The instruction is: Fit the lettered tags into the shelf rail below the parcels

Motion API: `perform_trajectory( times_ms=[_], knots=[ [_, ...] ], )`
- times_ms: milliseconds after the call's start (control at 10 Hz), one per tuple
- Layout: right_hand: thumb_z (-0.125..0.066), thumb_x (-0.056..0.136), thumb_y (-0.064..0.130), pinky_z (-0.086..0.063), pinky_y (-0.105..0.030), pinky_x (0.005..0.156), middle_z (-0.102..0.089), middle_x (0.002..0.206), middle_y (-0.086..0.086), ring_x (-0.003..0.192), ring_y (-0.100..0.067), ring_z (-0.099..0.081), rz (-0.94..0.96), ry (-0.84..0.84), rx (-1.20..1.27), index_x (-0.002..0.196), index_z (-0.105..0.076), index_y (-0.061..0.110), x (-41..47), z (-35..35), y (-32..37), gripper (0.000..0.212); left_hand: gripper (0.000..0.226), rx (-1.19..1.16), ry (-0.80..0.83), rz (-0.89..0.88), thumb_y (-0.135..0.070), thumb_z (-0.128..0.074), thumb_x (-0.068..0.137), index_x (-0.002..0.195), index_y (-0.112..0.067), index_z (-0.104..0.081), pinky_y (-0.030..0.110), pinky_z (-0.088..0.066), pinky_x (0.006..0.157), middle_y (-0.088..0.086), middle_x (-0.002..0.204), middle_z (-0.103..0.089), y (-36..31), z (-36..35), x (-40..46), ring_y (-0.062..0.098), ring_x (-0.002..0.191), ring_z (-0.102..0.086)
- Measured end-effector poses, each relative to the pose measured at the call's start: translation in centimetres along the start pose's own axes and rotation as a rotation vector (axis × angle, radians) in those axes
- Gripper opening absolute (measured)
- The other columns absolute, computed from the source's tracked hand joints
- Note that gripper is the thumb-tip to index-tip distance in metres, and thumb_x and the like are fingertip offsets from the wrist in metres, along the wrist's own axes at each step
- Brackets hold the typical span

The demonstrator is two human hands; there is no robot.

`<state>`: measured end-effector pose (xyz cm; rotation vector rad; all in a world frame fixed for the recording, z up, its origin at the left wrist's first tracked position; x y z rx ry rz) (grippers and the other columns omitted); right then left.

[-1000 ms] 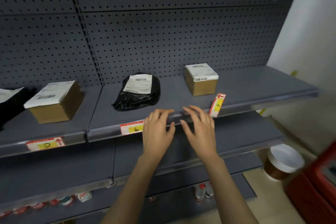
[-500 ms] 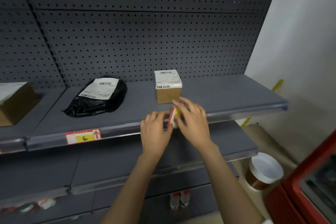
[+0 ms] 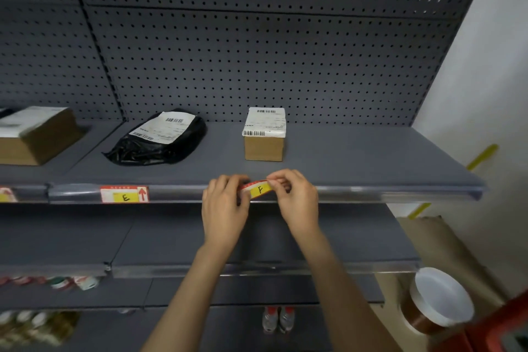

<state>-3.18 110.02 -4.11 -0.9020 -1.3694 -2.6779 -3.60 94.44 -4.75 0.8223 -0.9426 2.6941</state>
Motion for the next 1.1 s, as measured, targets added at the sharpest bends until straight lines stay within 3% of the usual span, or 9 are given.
perform_trajectory(
  times_ms=[100, 200, 300, 500, 700, 800, 1000, 1100],
  knots=[
    [-0.065, 0.085, 0.019, -0.05, -0.034, 0.073, -0.068, 0.088, 0.006, 0.079, -0.019, -0.062, 0.031, 0.008, -0.021, 0.085, -0.068, 0.026, 0.0, -0.7, 0.1, 0.007, 0.021, 0.037, -0.011, -0.003, -0.016, -0.067, 0.079, 0.097, -0.024, -0.061, 0.037, -0.041, 0.073, 0.001, 0.09, -0.062, 0.4, 0.4, 0.0, 0.024, 0.085, -0.053],
    [-0.068, 0.082, 0.02, -0.037, -0.027, 0.074, -0.066, 0.089, 0.007, 0.082, -0.014, -0.056, 0.092, -0.035, -0.116, 0.082, -0.069, 0.026, -0.1, -0.1, -0.1, 0.006, 0.019, 0.087, -0.017, -0.023, -0.017, -0.067, 0.08, 0.098, -0.023, -0.064, 0.033, -0.038, 0.072, 0.001, 0.09, -0.061, 0.7, 0.6, -0.4, 0.023, 0.084, -0.053],
    [-0.076, 0.074, 0.023, -0.032, -0.027, 0.074, -0.058, 0.095, 0.003, 0.085, -0.009, -0.042, 0.079, -0.072, -0.206, 0.08, -0.071, 0.027, 0.1, 0.8, -0.6, 0.008, 0.02, 0.105, -0.022, -0.045, -0.016, -0.067, 0.08, 0.099, -0.022, -0.065, 0.032, -0.036, 0.072, 0.001, 0.091, -0.06, 0.4, 0.5, -0.6, 0.022, 0.084, -0.054],
    [-0.071, 0.077, 0.023, -0.031, -0.025, 0.082, -0.058, 0.1, 0.003, 0.098, -0.015, -0.051, 0.118, -0.039, -0.254, 0.082, -0.07, 0.026, -1.1, 1.4, -1.1, 0.006, 0.014, 0.009, 0.004, -0.039, -0.016, -0.067, 0.081, 0.095, -0.017, -0.066, 0.03, -0.041, 0.069, 0.003, 0.091, -0.058, 0.0, -0.3, -0.6, 0.021, 0.084, -0.053],
    [-0.066, 0.083, 0.019, -0.039, -0.031, 0.087, -0.061, 0.101, -0.001, 0.099, -0.018, -0.054, 0.16, -0.043, -0.284, 0.099, -0.069, 0.024, -2.0, 1.4, -0.5, 0.017, 0.016, -0.036, 0.011, -0.056, -0.013, -0.067, 0.081, 0.097, -0.016, -0.066, 0.026, -0.04, 0.069, 0.003, 0.093, -0.06, 0.1, -0.2, -0.6, 0.019, 0.088, -0.055],
    [-0.062, 0.083, 0.008, -0.042, -0.035, 0.086, -0.061, 0.098, -0.003, 0.097, -0.021, -0.056, 0.115, -0.058, -0.291, 0.099, -0.07, 0.022, -2.7, 1.1, -0.7, 0.022, 0.02, 0.003, 0.066, -0.09, -0.013, -0.066, 0.081, 0.1, -0.016, -0.064, 0.03, -0.044, 0.072, 0.003, 0.095, -0.059, -0.2, -0.1, -0.8, 0.021, 0.09, -0.054],
    [-0.061, 0.082, 0.006, -0.039, -0.038, 0.092, -0.06, 0.103, -0.004, 0.102, -0.024, -0.056, 0.044, -0.142, -0.264, 0.099, -0.068, 0.02, -3.6, 0.3, 0.4, 0.023, 0.035, 0.095, 0.222, -0.144, -0.022, -0.066, 0.08, 0.114, -0.02, -0.058, 0.036, -0.042, 0.088, 0.004, 0.107, -0.059, 0.3, 1.5, -1.4, 0.024, 0.099, -0.054],
    [-0.06, 0.081, 0.004, -0.039, -0.039, 0.094, -0.06, 0.108, -0.004, 0.105, -0.022, -0.054, 0.066, -0.136, -0.226, 0.105, -0.065, 0.02, -4.5, -0.9, 2.2, 0.029, 0.028, 0.069, 0.114, -0.058, -0.021, -0.064, 0.08, 0.108, -0.02, -0.059, 0.034, -0.042, 0.086, 0.003, 0.103, -0.062, 2.2, 4.1, -2.1, 0.024, 0.097, -0.055]
  ],
)
Point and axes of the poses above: each hand's wrist, its own x-axis towards the middle knuckle, its own z-axis out of the back of the hand, y = z × x, the point moved 6 cm from there along x, towards the middle knuckle
